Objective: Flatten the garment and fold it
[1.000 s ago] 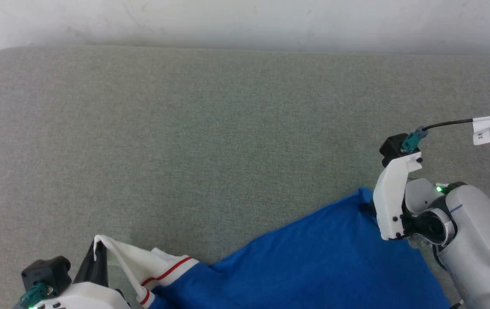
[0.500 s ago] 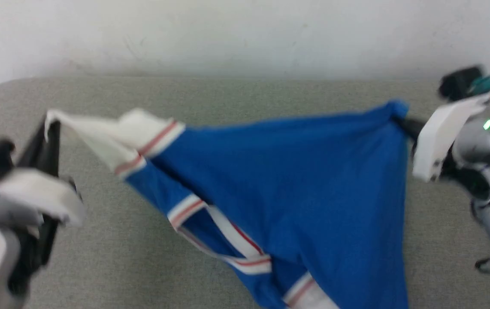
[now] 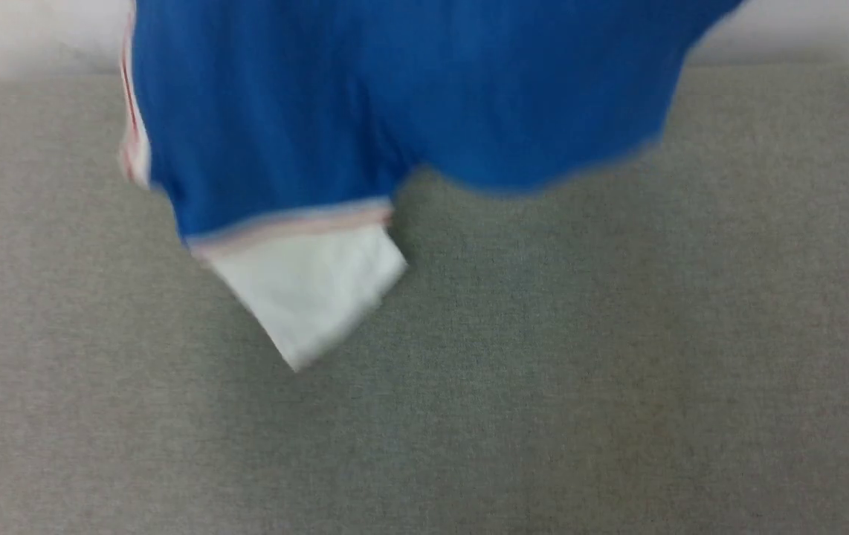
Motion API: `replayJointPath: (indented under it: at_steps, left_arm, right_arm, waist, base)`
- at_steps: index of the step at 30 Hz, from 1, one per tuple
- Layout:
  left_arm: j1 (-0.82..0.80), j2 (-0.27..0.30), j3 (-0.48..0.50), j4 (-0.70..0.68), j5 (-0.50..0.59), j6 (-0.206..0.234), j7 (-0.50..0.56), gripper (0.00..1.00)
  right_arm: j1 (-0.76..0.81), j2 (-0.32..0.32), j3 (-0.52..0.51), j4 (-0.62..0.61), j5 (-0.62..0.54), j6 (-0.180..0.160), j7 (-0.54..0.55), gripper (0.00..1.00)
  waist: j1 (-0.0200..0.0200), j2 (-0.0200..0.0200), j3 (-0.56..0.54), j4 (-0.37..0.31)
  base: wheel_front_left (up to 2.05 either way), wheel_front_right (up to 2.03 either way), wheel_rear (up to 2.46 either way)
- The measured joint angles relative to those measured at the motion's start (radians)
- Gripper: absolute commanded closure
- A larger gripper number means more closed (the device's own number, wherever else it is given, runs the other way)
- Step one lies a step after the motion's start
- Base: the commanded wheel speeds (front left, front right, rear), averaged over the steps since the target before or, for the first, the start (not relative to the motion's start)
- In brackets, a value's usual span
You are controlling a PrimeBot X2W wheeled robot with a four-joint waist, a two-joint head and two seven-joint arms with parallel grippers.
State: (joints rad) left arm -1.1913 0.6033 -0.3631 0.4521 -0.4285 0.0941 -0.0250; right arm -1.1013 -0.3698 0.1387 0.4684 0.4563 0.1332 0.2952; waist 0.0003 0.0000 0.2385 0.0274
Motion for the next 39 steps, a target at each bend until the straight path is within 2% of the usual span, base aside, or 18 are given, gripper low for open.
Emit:
replayJointPath:
  at_steps: [5, 9, 18, 22, 26, 31, 39]
  left_arm:
    - [-0.207, -0.006, 0.000, 0.113, 0.041, -0.015, -0.068, 1.00]
    - [-0.287, -0.016, 0.001, 0.193, 0.049, -0.031, -0.104, 1.00]
    - [-0.286, -0.065, -0.028, 0.362, 0.041, -0.071, -0.144, 1.00]
    - [-0.235, -0.091, -0.027, 0.470, 0.002, -0.105, -0.161, 1.00]
    - [-0.153, -0.120, -0.012, 0.549, -0.046, -0.139, -0.180, 1.00]
    - [0.016, -0.170, 0.012, 0.620, -0.109, -0.164, -0.198, 1.00]
    - [0.339, -0.176, 0.053, 0.598, -0.174, -0.163, -0.222, 1.00]
  right_arm:
    - [-0.153, -0.001, 0.012, 0.046, -0.039, 0.000, -0.112, 1.00]
    - [-0.227, -0.003, 0.048, 0.106, -0.038, 0.000, -0.175, 1.00]
    - [-0.251, 0.000, 0.149, 0.256, 0.001, 0.000, -0.239, 1.00]
    - [-0.241, 0.020, 0.219, 0.337, 0.050, 0.000, -0.275, 1.00]
    - [-0.173, 0.029, 0.285, 0.372, 0.098, 0.000, -0.310, 1.00]
    - [0.021, 0.026, 0.373, 0.363, 0.176, 0.000, -0.358, 1.00]
    - [0.373, -0.036, 0.472, 0.209, 0.250, 0.000, -0.403, 1.00]
  waist:
    - [0.0001, 0.0000, 0.083, -0.018]
    - [0.0000, 0.0000, 0.149, -0.030]
    - [0.0000, 0.0000, 0.254, -0.038]
    - [0.0001, 0.0000, 0.277, -0.038]
    - [-0.0003, 0.0000, 0.254, -0.038]
    - [-0.0003, 0.0000, 0.187, -0.039]
    - [-0.0006, 0.0000, 0.018, -0.033]
  base:
    - [0.00, 0.00, 0.00]
    - [0.00, 0.00, 0.00]
    - [0.00, 0.00, 0.00]
    - [0.00, 0.00, 0.00]
    - [0.00, 0.00, 0.00]
    - [0.00, 0.00, 0.00]
    - [0.00, 0.00, 0.00]
